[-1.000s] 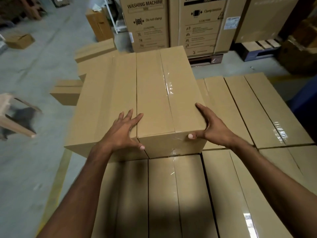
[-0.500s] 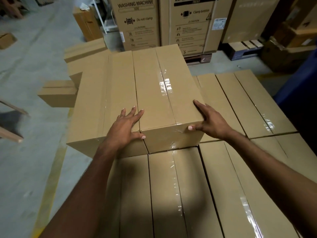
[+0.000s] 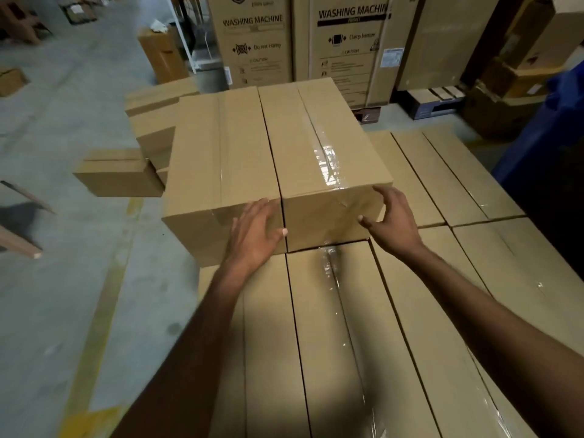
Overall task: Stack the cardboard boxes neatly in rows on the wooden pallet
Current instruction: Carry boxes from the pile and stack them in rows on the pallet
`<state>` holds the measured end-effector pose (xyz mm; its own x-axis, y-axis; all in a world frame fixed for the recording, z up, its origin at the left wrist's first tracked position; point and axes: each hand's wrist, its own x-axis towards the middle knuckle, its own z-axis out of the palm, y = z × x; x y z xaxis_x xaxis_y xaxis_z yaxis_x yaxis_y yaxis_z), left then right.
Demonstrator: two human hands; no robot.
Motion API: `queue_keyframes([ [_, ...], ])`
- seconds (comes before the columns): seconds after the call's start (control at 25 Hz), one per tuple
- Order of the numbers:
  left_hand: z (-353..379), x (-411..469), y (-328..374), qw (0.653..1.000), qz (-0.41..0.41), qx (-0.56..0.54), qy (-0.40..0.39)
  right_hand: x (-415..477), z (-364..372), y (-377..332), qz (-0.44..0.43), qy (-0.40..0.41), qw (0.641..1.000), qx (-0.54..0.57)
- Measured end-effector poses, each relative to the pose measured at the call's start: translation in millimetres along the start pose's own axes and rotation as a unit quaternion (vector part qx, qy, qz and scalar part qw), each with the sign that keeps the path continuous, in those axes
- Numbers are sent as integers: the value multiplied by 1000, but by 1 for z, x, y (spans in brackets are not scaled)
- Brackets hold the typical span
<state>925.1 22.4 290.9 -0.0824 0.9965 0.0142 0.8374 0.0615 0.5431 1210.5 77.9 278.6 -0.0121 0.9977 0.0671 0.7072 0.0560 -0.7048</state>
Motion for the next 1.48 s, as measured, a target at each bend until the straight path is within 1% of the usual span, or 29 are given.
queue_keyframes([
  [0.12, 3, -84, 5, 993, -12, -106, 45, -80, -5, -12, 25, 12, 994, 104],
  [0.24, 6, -182, 17, 981, -7, -172, 84, -177, -12, -21, 25, -10, 984, 176],
  [0.4, 5, -305, 29, 956, -36, -281, 78, -307, -22, -34, 55, -46, 971, 228],
  [0.52, -7, -380, 36, 940, -49, -330, 67, -389, -23, -50, 80, -78, 963, 245],
  [0.64, -32, -438, 29, 929, -55, -355, 89, -458, -15, -80, 103, -84, 950, 284],
  [0.84, -73, -507, -37, 917, -82, -368, 128, -542, 42, -148, 115, -90, 930, 339],
  [0.96, -116, -533, -100, 910, -81, -381, 141, -572, 100, -210, 121, -94, 924, 350],
  [1.04, -150, -538, -150, 908, -77, -385, 148, -580, 144, -258, 114, -79, 921, 365],
  [1.2, -225, -538, -238, 895, -101, -394, 183, -583, 219, -353, 97, -65, 913, 392],
  [1.32, -270, -523, -285, 878, -113, -418, 205, -569, 249, -403, 83, -73, 912, 394],
  [1.48, -308, -470, -333, 867, -102, -441, 206, -516, 284, -444, 73, -46, 917, 390],
])
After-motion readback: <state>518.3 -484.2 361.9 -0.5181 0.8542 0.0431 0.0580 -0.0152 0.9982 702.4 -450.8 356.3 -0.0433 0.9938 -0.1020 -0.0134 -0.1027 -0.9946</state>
